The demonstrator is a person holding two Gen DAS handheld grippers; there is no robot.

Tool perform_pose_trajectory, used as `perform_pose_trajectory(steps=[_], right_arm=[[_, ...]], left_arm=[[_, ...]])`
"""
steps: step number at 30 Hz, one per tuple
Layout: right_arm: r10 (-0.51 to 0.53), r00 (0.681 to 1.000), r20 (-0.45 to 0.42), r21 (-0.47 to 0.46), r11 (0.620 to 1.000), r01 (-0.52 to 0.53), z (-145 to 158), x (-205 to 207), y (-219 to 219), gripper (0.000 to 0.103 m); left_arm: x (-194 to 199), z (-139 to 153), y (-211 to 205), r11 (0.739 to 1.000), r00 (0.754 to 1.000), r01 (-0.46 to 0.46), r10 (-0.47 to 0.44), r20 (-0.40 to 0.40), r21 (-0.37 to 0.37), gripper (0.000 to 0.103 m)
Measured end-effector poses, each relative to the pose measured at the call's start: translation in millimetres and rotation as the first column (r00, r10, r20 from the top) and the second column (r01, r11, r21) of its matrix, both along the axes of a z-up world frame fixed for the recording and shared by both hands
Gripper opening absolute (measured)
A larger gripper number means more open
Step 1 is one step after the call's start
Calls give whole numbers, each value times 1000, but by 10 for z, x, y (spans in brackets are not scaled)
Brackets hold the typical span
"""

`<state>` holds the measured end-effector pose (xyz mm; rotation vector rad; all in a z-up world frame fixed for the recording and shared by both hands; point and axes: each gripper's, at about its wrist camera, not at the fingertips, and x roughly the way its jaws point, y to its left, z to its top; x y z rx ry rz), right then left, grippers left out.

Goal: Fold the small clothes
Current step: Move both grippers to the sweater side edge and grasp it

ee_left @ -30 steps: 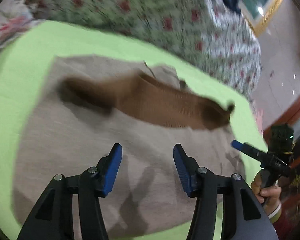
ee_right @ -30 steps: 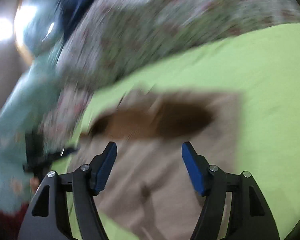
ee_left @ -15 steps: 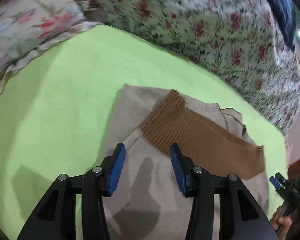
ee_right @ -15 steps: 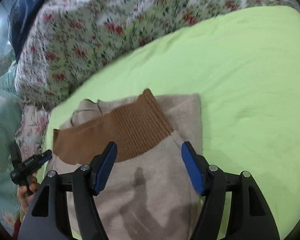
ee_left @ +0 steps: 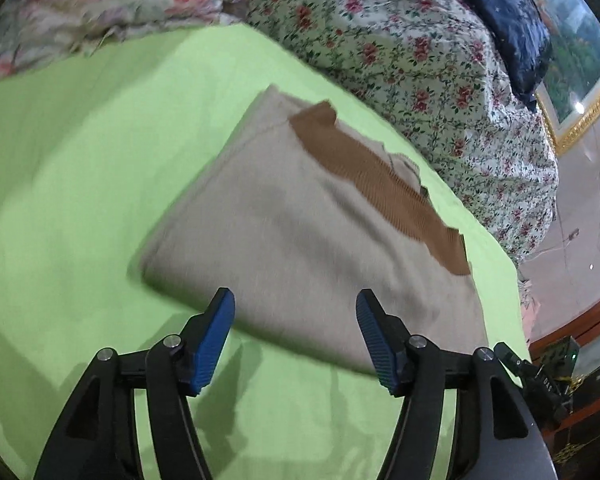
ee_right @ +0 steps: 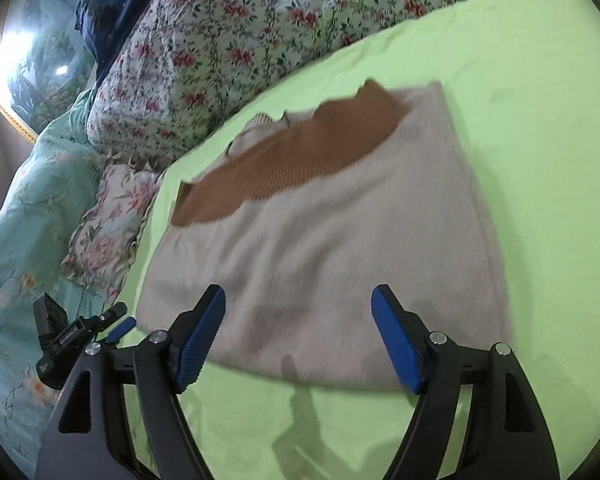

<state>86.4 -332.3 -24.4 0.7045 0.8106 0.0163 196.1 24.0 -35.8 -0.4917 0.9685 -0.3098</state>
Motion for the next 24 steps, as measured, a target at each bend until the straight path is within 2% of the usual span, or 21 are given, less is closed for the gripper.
perform_pose_trajectory(steps=[5, 11, 19, 21, 22, 23, 24], right_arm=[[23, 1000, -12, 47, 999, -23, -78, -128, 192, 77], [58, 998, 8, 38, 998, -58, 4, -114, 318, 78], [50, 999, -20, 39, 998, -49, -41, -67, 250, 78], [47, 999, -25, 42, 998, -46, -57, -51, 214, 78], [46, 999, -27, 43, 998, -45, -64, -43, 201, 78], [44, 998, -33, 42, 998, -43, -70, -26, 180, 78], [44, 998, -38, 42, 998, -42, -71, -7, 157, 78]], left_arm=[[-110, -340, 1, 999, 997, -20, 17, -81, -33, 65], [-85, -402, 20, 997, 997, -58, 55, -54, -56, 65], [306, -459, 98, 987, 992, -118, 113, -50, -112, 65], [441, -455, 100, 985, 991, -134, 130, -42, -105, 59], [505, -441, 100, 985, 989, -145, 143, -31, -89, 42], [583, -433, 92, 987, 989, -147, 146, -27, -71, 20], [626, -436, 95, 987, 990, -141, 139, -31, -77, 14]])
